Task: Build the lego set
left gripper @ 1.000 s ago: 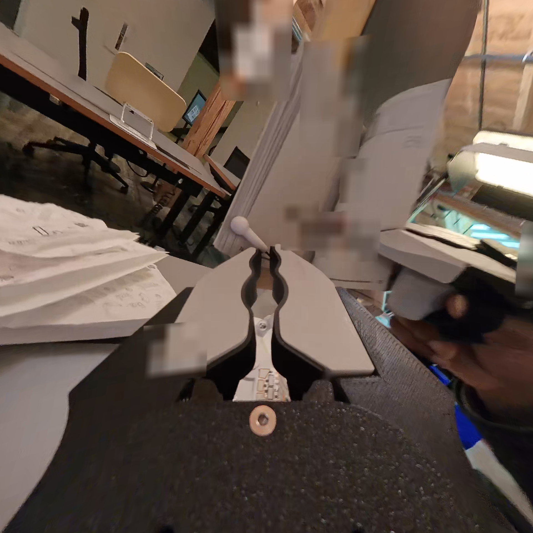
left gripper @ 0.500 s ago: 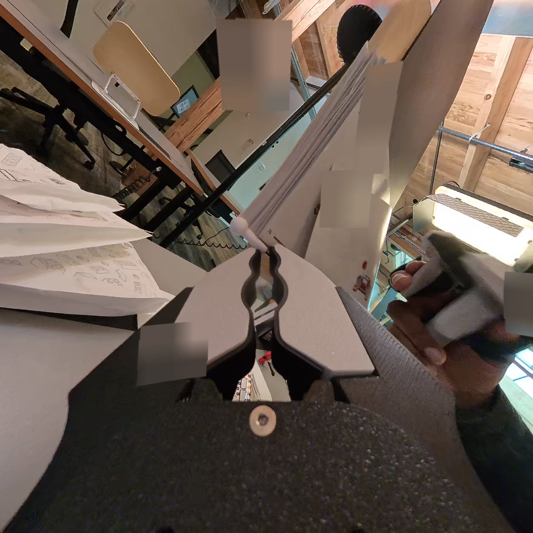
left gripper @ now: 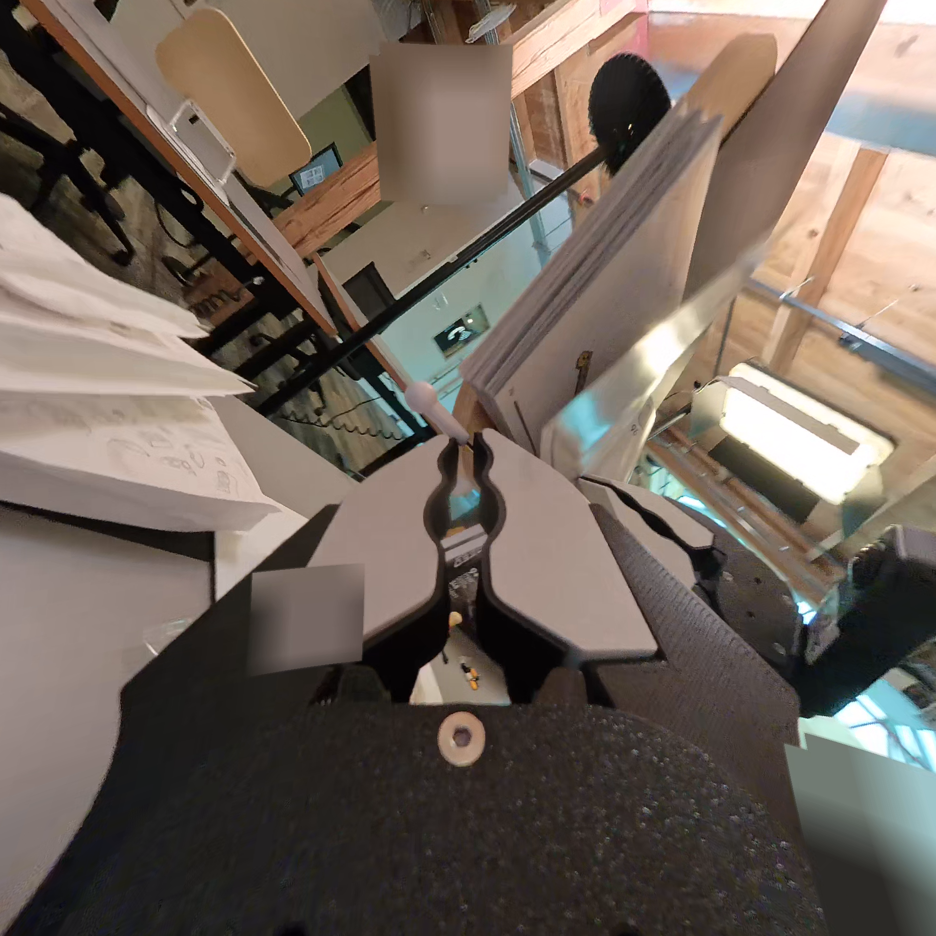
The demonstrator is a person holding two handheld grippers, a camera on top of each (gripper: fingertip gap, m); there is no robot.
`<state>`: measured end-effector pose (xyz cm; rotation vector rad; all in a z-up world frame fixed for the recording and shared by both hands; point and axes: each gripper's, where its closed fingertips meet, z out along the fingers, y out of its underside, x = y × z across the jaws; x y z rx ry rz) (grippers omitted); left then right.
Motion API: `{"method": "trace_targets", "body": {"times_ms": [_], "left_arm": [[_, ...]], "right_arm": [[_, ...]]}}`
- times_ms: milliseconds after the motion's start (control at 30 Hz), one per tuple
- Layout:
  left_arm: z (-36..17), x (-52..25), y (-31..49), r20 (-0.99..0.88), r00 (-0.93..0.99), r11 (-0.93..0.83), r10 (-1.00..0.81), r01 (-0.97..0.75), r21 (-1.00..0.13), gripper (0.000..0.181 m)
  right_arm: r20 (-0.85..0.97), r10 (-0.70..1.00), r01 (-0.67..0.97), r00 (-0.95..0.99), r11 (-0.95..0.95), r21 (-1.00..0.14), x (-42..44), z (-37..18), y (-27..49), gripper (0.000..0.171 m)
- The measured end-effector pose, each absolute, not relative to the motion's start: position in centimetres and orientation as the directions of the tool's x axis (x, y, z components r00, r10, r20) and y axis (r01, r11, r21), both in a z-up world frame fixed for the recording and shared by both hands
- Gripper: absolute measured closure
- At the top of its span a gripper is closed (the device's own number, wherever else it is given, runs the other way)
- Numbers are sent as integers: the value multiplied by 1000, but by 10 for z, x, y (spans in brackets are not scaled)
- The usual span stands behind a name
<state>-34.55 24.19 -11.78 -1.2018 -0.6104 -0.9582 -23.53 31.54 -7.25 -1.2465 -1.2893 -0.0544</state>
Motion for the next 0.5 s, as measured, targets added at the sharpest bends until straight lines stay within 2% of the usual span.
{"method": "trace_targets", "body": {"times_ms": [167, 233, 400, 500], "left_arm": [[-118, -343, 237, 837, 427, 103, -344, 903, -418, 176], [-108, -341, 232, 805, 486, 156, -341, 874, -461, 177], [-84, -332, 227, 652, 718, 259, -244, 696, -669, 178], [-80, -331, 228, 650, 730, 272, -214, 683, -678, 178]], "right_arm": [[719, 590, 625, 367, 417, -660, -245, -74, 319, 171], [717, 594, 625, 366, 414, -662, -245, -74, 319, 171], [713, 600, 634, 362, 402, -660, -246, -74, 320, 171], [707, 606, 649, 364, 380, -659, -246, -74, 321, 171]]}}
